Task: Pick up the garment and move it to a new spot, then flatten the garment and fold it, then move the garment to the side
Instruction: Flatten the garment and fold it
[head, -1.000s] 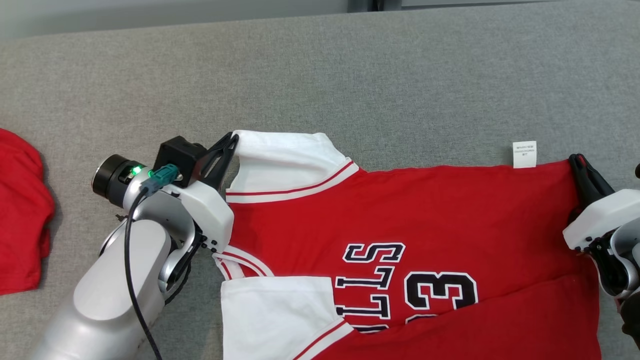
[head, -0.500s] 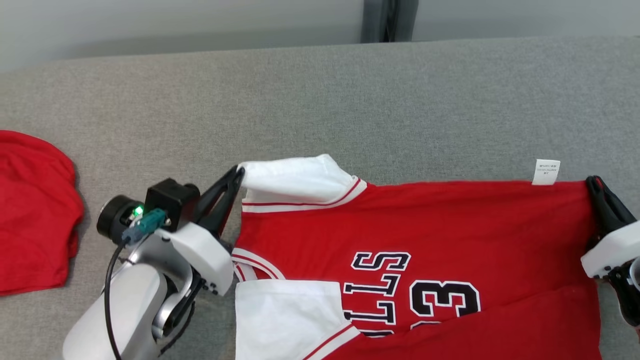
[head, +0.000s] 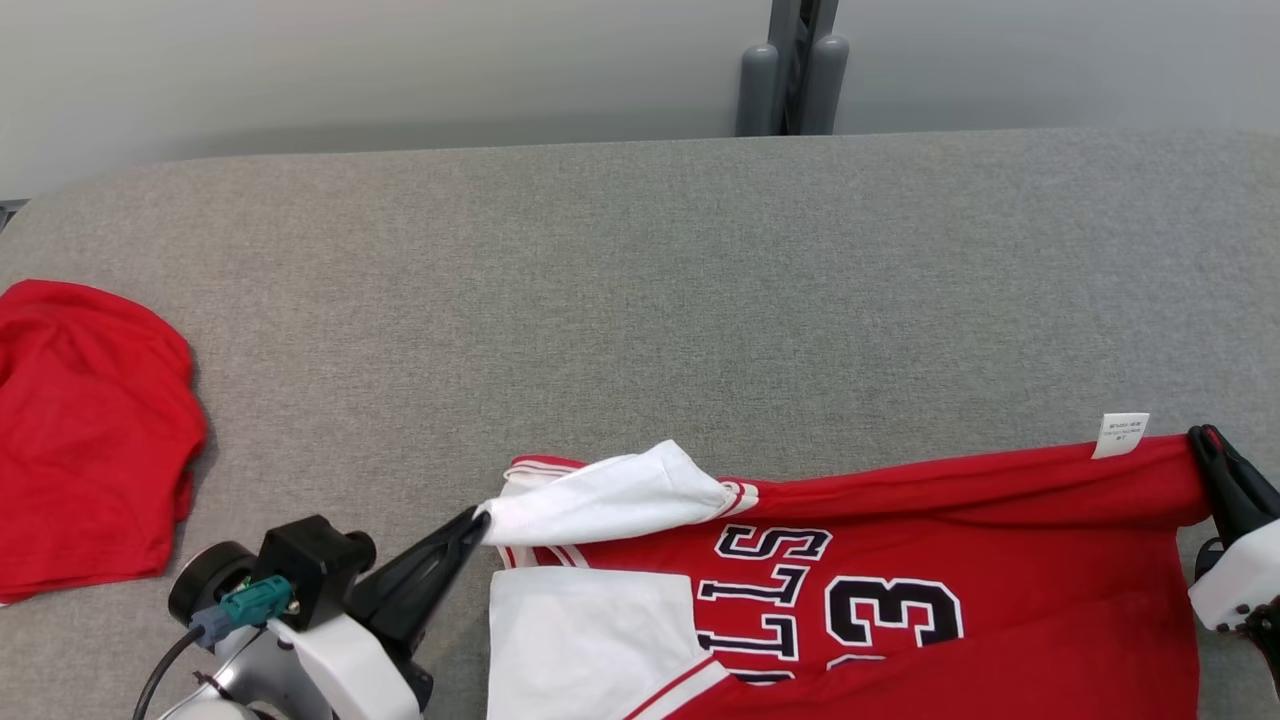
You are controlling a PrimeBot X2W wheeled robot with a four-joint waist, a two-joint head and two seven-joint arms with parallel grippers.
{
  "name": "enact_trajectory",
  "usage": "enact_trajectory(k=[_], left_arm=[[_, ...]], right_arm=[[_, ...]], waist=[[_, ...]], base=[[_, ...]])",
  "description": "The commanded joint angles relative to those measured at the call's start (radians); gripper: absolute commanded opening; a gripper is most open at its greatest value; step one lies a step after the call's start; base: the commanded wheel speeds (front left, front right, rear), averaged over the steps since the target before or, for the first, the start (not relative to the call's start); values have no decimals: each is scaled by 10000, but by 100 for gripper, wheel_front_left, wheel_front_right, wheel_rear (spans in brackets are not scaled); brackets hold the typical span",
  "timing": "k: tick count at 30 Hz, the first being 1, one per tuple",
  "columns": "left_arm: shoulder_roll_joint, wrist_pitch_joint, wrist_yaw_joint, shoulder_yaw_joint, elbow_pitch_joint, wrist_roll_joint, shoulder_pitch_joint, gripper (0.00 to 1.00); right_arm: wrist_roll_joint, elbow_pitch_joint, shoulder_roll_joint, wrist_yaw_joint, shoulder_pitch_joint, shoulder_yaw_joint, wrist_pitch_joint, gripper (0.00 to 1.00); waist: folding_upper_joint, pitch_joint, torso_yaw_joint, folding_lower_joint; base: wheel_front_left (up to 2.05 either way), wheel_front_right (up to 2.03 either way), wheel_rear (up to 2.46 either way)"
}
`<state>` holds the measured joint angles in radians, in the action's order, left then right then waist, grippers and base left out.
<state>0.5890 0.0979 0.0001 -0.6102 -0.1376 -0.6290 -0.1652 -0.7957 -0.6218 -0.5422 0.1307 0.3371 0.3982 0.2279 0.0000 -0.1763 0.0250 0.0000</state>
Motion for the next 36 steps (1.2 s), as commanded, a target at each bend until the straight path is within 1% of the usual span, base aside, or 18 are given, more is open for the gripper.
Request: enact_trajectory(k=[1,6,11,16,28,36], left_arm=[[97,28,-12,49,-162,-101,122,0],[431,239,16,14,-840,-286,537,0],[747,566,-113,-185,-1369,-400,873,0],[977,888,-224,-369,-1692,-611,1166,0],[1337,1733,-570,-786,-2043,-1194,1372,0],[1658,2272,-657,-917,-2133,-1553,1512,0]], right_arm=[[58,114,-143,1,-121,15,-65,0],[157,754,-544,1,-486,227,-420,0],[219,1561,-1136,1,-1008,393,-866,0],[103,2344,-1544,0,-1518,386,-1403,0],[-173,3754,-1974,1,-2462,50,-2582,0],[-369,4134,-2207,1,-2858,-142,-3248,0]], waist=[[0,20,38,0],[0,113,136,0],[0,194,178,0],[0,210,187,0],[0,138,125,0],[0,124,100,0]], base=[[0,0,0],[0,0,0],[0,0,0],[0,0,0],[0,0,0],[0,0,0]])
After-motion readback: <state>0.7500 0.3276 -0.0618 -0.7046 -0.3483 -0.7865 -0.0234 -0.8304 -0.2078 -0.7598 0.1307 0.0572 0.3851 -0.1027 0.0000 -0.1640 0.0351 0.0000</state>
